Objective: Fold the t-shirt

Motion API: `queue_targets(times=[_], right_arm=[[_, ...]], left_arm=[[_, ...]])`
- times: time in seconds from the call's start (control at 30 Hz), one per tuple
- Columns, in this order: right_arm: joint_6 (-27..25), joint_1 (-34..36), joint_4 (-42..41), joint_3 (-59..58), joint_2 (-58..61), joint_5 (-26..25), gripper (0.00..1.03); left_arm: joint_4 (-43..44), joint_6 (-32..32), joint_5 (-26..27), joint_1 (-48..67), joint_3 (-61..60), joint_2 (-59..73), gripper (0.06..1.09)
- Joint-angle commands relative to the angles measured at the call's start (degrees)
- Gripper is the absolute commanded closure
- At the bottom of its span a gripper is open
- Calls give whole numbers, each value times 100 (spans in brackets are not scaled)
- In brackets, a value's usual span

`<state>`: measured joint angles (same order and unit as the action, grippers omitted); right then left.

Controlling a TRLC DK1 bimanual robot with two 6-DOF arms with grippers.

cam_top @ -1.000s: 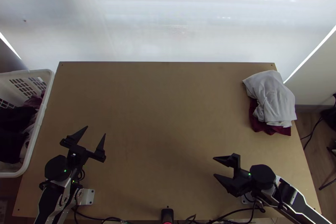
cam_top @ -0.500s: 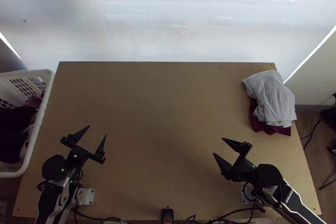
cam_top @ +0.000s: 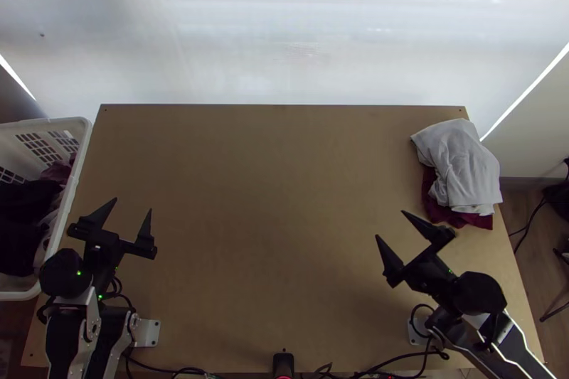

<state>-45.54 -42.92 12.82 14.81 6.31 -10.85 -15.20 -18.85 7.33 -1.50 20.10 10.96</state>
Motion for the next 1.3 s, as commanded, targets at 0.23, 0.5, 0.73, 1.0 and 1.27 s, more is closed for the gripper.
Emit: queue_targets(times=[0.23,0.5,0.73,1.0,1.27], right_arm=[[2242,662,1706,3714,3658,-752,5],[4308,688,3491,5471,4907,-1094,5],[5362,1251,4255,6236,5645,-374,5],[5099,609,4387,7282,6673,-1323,5],[5002,653,3816,7194,6779,-1683,5]], left_arm=[[-642,242,110,-2127,1901,1962,12],[-624,83,181,-4245,2947,2956,12],[-115,-119,233,-5475,3272,4160,12],[659,-672,444,-5897,3404,5206,11],[668,-1068,1033,-6196,3211,5584,11]])
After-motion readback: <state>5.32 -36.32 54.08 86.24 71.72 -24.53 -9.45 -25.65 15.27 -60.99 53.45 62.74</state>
